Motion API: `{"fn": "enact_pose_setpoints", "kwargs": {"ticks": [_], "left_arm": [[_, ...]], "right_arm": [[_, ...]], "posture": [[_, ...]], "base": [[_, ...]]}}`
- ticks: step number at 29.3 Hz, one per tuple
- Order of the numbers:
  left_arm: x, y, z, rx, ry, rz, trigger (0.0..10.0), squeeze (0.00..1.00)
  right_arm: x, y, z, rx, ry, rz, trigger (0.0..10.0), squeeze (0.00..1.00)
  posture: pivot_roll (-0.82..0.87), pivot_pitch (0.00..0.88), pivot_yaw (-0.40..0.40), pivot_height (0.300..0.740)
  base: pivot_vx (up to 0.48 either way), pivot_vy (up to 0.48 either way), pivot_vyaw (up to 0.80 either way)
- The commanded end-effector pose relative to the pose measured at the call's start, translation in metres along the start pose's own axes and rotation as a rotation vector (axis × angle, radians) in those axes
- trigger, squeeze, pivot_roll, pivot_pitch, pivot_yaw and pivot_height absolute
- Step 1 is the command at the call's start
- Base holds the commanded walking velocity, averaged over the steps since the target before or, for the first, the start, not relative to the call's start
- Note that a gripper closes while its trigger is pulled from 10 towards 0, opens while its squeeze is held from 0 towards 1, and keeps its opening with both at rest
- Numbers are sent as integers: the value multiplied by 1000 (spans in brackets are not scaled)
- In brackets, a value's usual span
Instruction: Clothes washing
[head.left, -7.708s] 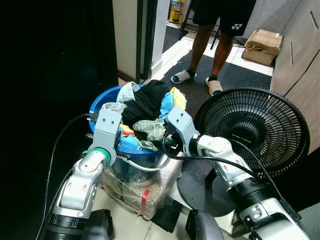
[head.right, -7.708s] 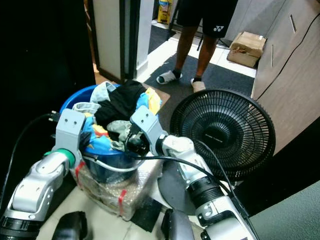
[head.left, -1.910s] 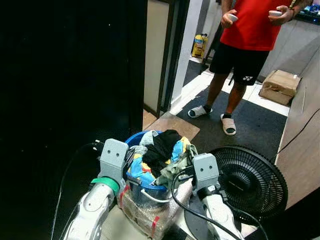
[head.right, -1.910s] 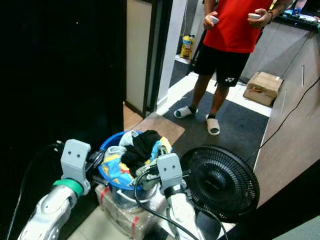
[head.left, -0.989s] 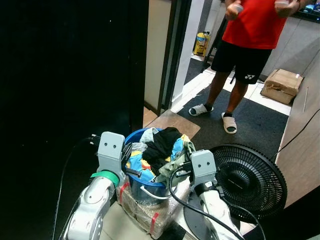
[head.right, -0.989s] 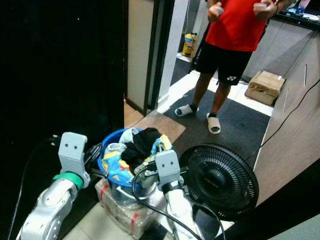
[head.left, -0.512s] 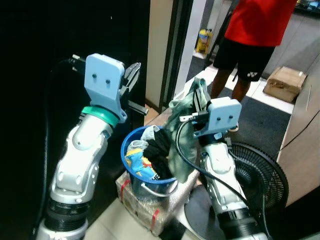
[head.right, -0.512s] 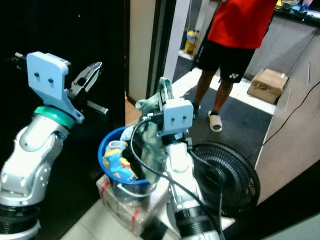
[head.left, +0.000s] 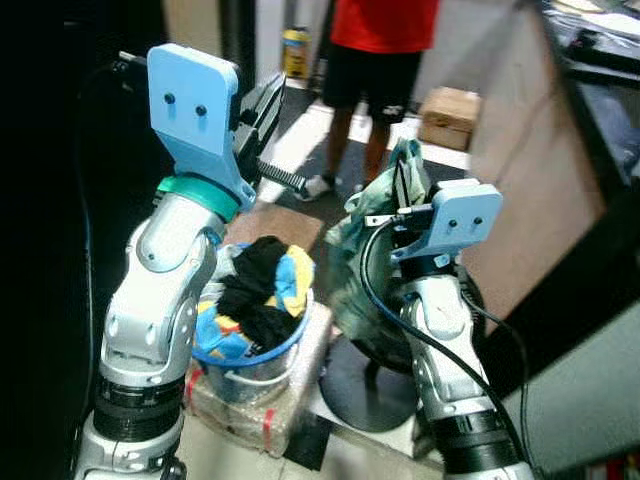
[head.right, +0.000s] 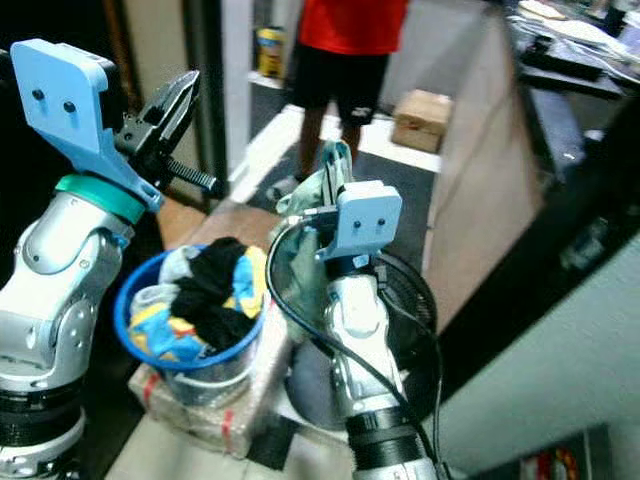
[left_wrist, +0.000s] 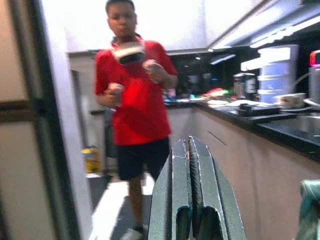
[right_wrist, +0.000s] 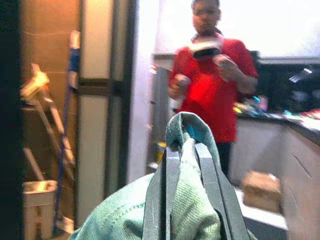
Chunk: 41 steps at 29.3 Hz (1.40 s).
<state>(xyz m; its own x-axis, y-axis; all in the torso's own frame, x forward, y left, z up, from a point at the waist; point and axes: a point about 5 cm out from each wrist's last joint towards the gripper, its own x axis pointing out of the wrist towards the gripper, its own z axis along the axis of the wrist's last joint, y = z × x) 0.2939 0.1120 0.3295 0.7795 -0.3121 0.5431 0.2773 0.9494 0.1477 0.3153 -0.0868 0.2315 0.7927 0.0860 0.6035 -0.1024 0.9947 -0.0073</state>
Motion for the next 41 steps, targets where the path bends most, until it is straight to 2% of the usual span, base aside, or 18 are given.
{"fn": "enact_pose_setpoints", "kwargs": {"ticks": [1,12,14,15,17,19,20,22,25,29,33,34,35,37,38,39,40,41], "left_arm": [[0,-4,5,-15,-14,-19,10000,0],[0,-1,5,-15,15,-24,10000,0],[0,-1,3,-16,24,-23,10000,0],[-2,0,0,-18,40,-19,10000,0],[-4,2,-3,-25,57,-8,10000,0],[-7,5,-7,-39,77,5,10000,0],[-7,5,-7,-39,77,5,10000,0],[-10,9,-11,-41,96,18,10000,0],[-11,11,-12,-45,106,29,10000,0],[-9,11,-10,-48,99,35,10000,0],[-5,10,-6,-46,79,29,10000,0],[-2,9,1,-2,40,11,10000,0],[-2,9,1,-2,40,11,10000,0],[1,8,7,51,8,-17,10000,0],[1,8,7,51,8,-17,10000,0],[0,8,4,63,17,-23,10000,0],[0,8,4,63,17,-23,10000,0],[-1,7,0,50,33,-24,10000,0]], "right_arm": [[0,-5,2,0,1,-19,10000,0],[-3,-3,-1,5,29,-21,10000,0],[-7,-4,-5,-20,46,-10,10000,0],[-17,-6,-16,-82,78,27,10000,0],[-29,-7,-27,-140,111,69,10000,0],[-43,-10,-38,-144,157,84,10000,0],[-43,-10,-38,-144,157,84,10000,0],[-59,-12,-50,-159,218,112,10000,0],[-71,-12,-59,-178,265,134,10000,0],[-76,-11,-63,-181,284,140,10000,0],[-72,-6,-61,-179,269,146,10000,0],[-60,-5,-52,-168,220,130,10000,0],[-60,-5,-52,-168,220,130,10000,0],[-34,-3,-26,-144,97,98,10000,0],[-34,-3,-26,-144,97,98,10000,0],[-12,-3,-1,-128,-10,74,10000,0],[-12,-3,-1,-128,-10,74,10000,0],[8,-4,25,-121,-121,50,10000,0]], "posture": [[177,0,5,740],[178,0,11,740],[178,0,11,740],[174,0,5,740],[174,0,5,740],[176,0,1,740],[176,0,1,740],[176,0,-1,740],[176,0,-6,740],[176,0,-6,740],[176,0,-6,740],[173,0,-1,740],[173,0,-1,740],[171,0,6,740],[171,0,6,740],[163,0,11,740],[163,0,11,740],[163,0,11,740]], "base": [[0,0,-800],[0,0,-800],[0,0,-800],[0,0,-800],[0,0,-800],[0,0,-800],[0,0,-800],[0,0,-800],[0,0,-800],[0,0,-800],[0,0,-800],[0,0,-800],[0,0,-800],[0,0,-800],[0,0,-800],[0,0,-800],[0,0,-800],[0,0,-800]]}}
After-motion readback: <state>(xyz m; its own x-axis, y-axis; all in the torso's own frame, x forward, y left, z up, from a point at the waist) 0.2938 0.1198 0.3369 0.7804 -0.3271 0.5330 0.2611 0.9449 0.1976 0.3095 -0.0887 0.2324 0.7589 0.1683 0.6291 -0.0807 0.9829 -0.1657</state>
